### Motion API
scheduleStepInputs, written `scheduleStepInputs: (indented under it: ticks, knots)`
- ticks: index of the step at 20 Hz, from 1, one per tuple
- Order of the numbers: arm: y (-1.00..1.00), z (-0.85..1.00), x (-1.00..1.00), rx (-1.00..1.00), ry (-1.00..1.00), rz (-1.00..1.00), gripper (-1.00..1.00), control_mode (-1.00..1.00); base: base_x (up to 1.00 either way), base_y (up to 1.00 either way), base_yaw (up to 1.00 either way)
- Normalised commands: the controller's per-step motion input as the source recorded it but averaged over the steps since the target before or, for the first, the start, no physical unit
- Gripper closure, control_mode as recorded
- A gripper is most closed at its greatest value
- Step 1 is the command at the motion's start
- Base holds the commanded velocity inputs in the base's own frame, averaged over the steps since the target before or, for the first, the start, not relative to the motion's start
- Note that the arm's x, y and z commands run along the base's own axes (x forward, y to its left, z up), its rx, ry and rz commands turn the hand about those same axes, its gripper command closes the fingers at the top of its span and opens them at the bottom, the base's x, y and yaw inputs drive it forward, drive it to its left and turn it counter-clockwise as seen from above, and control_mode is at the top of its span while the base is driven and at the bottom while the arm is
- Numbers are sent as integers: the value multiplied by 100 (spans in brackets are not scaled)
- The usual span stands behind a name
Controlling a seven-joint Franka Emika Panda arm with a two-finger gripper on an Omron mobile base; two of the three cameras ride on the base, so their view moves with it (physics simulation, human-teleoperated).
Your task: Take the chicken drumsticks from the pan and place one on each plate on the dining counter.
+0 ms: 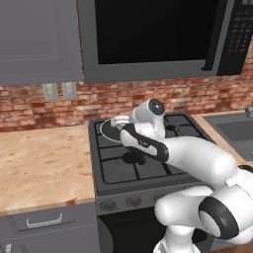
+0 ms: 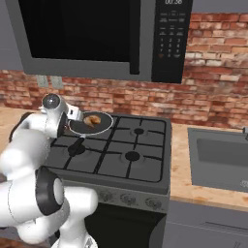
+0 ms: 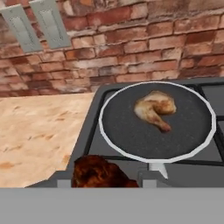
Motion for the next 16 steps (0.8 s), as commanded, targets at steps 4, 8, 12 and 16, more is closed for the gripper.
scheduleStepInputs:
  ticks: [4, 8, 12, 16]
  knots:
    - [-32, 30, -98, -1, -1, 14, 100, -100, 0, 0, 0]
    - [-32, 23, -97, -3, 0, 8, 100, -100, 0, 0, 0]
    - [-25, 39, -64, -1, 31, 8, 100, -100, 0, 0, 0]
    - [-22, 40, -56, -5, 34, 6, 100, -100, 0, 0, 0]
